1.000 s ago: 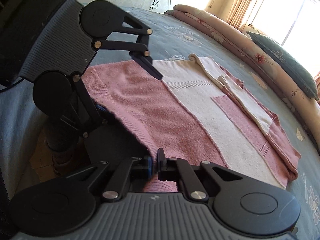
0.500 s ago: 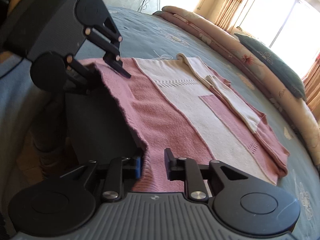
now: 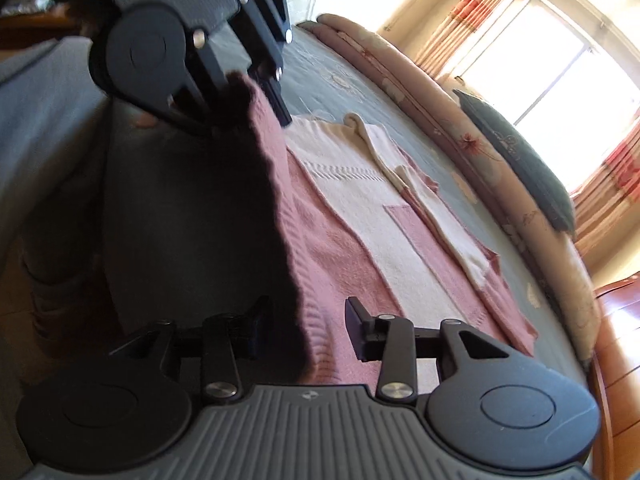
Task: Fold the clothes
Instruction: 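Close both grippers on the pink ribbed hem and lift it, then carry the hem up and over toward the collar with both grippers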
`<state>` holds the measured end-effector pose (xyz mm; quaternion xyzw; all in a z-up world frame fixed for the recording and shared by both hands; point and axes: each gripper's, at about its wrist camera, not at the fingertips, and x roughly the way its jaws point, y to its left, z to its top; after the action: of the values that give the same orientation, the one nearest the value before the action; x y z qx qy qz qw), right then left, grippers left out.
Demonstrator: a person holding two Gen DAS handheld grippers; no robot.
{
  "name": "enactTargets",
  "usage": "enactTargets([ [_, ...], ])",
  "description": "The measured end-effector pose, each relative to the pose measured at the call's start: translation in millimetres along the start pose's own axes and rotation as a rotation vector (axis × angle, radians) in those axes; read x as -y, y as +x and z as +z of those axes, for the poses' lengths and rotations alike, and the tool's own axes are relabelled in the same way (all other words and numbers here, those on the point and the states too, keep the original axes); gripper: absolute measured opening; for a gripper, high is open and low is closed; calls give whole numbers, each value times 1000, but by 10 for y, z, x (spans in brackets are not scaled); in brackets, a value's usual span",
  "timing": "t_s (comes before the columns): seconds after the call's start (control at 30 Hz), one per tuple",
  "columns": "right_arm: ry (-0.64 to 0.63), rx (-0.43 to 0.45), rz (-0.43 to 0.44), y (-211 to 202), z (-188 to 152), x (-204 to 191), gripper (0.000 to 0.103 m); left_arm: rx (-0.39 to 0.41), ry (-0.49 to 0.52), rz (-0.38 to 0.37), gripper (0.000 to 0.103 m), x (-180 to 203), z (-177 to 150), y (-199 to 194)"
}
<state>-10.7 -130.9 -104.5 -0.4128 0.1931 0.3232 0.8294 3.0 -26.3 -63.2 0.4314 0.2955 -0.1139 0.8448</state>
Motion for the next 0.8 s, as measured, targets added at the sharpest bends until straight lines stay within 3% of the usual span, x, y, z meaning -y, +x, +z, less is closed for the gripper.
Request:
enactTargets([
  [0.23, 15, -112, -163, 21, -342, 225, 44, 8, -23, -4, 12, -47, -25, -18],
  [0.53, -17, -188, -234, -85, -661, 329, 43, -20, -2, -5, 17, 24, -121, 43],
  [0.57, -15, -192, -222, -100, -667, 329, 36, -29, 8, -3, 17, 43, -138, 58],
  [0.6, -14, -196, -211, -115, -672, 328, 21, -38, 35, 7, 17, 88, -159, 72],
  [0.63, -9, -194, -196, -128, -658, 334, 16, -45, 60, 12, 17, 127, -176, 83],
  [0.8, 19, -182, -167, -182, -589, 406, 12, -55, 149, 37, 6, 259, -212, 82],
])
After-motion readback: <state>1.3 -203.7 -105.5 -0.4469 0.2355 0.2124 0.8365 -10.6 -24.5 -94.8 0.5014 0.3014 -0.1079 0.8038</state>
